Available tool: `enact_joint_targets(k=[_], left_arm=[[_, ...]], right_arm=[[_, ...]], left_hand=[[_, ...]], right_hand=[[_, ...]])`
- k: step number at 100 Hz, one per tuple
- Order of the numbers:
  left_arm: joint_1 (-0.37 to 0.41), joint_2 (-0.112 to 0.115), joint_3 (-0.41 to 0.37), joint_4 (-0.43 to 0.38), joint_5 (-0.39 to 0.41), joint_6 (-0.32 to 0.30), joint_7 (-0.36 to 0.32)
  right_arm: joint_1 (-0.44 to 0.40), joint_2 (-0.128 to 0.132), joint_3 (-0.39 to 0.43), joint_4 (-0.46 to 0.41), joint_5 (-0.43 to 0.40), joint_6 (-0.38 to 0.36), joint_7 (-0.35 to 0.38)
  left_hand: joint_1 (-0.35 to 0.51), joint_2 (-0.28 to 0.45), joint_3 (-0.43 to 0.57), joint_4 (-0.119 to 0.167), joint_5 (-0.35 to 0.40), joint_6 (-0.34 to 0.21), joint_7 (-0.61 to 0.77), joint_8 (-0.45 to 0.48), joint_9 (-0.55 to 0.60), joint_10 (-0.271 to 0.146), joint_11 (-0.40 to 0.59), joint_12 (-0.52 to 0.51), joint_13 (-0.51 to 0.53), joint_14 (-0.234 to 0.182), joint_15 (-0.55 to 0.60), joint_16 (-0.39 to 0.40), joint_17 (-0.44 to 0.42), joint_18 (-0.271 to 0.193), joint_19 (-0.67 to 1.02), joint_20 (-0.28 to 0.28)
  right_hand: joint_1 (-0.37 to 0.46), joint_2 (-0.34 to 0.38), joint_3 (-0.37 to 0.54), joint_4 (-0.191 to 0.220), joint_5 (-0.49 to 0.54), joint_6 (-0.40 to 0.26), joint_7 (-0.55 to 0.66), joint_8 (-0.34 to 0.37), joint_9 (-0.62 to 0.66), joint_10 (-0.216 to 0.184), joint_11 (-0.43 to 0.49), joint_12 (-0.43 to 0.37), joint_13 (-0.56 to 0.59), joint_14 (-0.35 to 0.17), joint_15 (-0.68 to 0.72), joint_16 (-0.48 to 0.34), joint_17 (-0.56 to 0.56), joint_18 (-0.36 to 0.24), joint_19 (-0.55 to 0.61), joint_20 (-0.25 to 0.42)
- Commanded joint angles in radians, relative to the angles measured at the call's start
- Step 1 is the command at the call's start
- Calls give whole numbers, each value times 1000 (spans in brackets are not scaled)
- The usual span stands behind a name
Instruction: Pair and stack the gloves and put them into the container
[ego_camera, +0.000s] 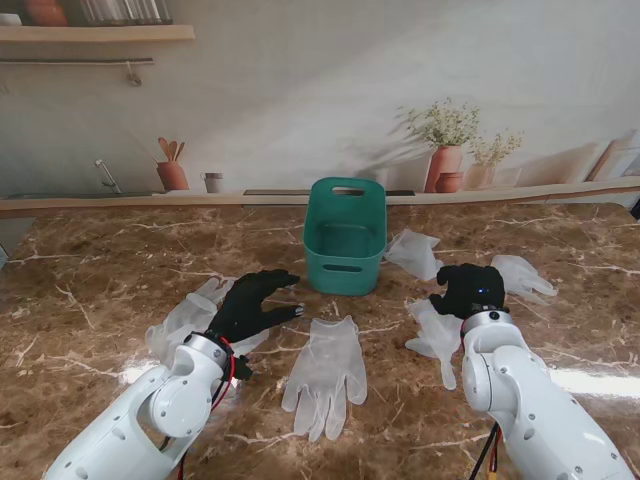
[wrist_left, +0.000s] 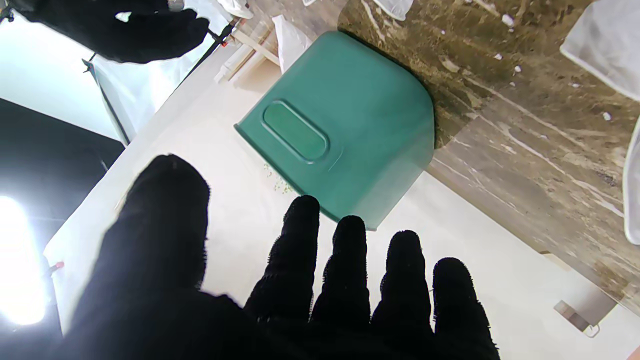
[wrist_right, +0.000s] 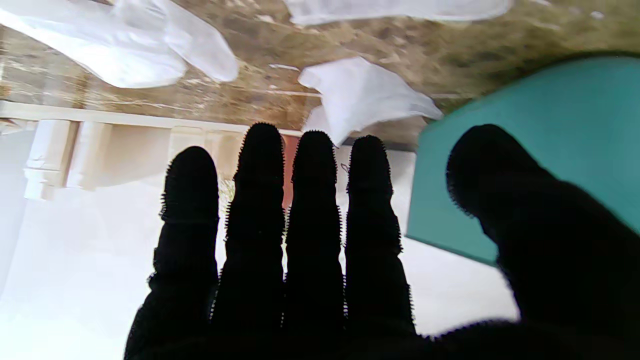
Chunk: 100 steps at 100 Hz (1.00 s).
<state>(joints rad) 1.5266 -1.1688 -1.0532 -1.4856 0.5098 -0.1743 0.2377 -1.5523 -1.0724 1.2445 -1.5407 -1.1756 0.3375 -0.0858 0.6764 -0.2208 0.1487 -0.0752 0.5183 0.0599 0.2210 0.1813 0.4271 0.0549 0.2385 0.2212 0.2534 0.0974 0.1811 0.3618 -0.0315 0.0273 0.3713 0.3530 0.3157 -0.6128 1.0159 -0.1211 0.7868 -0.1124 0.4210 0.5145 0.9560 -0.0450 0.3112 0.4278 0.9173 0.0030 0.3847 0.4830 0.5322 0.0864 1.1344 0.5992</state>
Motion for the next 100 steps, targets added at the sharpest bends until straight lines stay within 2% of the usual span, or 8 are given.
enact_joint_targets(k=[1,30,52,67,80,87,94,100], left_arm=[[9,1,-5,-4,-3,-7,13],[9,-1,-21,0,-19,-22,14],[11,-2,-27,0,-22,-16,20],[11,-1,-29,-1,-19,-15,17],[11,-2,-29,-1,-21,-14,17],[12,-1,-29,-2,-21,-15,15],[13,-1,-30,-2,-22,-16,14],[13,-1,-31,-2,-20,-17,15]], right_arm=[[30,13,-5,37,-12,21,45],[202,25,-174,252,-22,146,70],[311,36,-287,404,8,108,33],[358,39,-353,461,42,79,36],[396,38,-426,511,74,100,31],[406,36,-450,530,91,109,26],[405,34,-460,538,101,111,14],[399,31,-458,545,108,105,-11]], left_hand=[[32,35,-46,32,21,-21,-14,-7,-21,-29,-19,-12,-31,-55,-37,-14,-2,-40,-35,13],[56,46,-65,34,36,-21,-9,1,-14,-28,-21,-13,-25,-61,-40,-14,0,-44,-35,20],[68,50,-73,35,50,-21,-2,8,-3,-31,-18,-11,-14,-62,-38,-12,2,-42,-31,22],[73,50,-79,35,57,-21,3,11,3,-32,-16,-10,-8,-66,-36,-12,4,-45,-28,22],[77,52,-82,35,62,-21,6,14,5,-32,-15,-9,-6,-66,-36,-11,4,-45,-26,20],[79,52,-84,35,65,-22,8,15,5,-31,-14,-9,-6,-65,-35,-11,4,-45,-25,19],[81,53,-86,36,72,-25,13,18,7,-32,-14,-9,-6,-66,-34,-11,3,-43,-26,17],[81,54,-88,35,77,-26,16,19,6,-32,-14,-8,-6,-67,-34,-11,2,-43,-27,15]], right_hand=[[43,-34,31,22,-41,10,-19,4,-18,-13,-18,-28,-11,-15,-20,-32,9,7,-20,-22],[129,-114,99,-5,-60,39,-24,-22,-17,1,11,-47,114,-27,121,50,139,-32,200,56],[186,-181,136,-18,-142,39,-77,-70,-106,-13,-10,-61,121,-77,235,106,136,-62,245,65],[176,-235,136,-31,-210,76,-105,-118,-141,-19,44,-42,128,-131,475,146,154,-71,274,66],[151,-273,134,-43,-221,88,-100,-154,-46,-90,353,232,132,-180,726,235,174,-79,331,79],[157,-318,128,-133,-150,46,3,-115,2,-116,435,453,129,-183,763,303,167,-65,343,85],[177,-357,125,-179,66,-101,232,54,50,-134,464,581,130,-183,794,362,156,-49,361,103],[212,-370,85,-239,102,-216,462,68,46,-132,447,621,115,-178,782,377,143,-46,359,116]])
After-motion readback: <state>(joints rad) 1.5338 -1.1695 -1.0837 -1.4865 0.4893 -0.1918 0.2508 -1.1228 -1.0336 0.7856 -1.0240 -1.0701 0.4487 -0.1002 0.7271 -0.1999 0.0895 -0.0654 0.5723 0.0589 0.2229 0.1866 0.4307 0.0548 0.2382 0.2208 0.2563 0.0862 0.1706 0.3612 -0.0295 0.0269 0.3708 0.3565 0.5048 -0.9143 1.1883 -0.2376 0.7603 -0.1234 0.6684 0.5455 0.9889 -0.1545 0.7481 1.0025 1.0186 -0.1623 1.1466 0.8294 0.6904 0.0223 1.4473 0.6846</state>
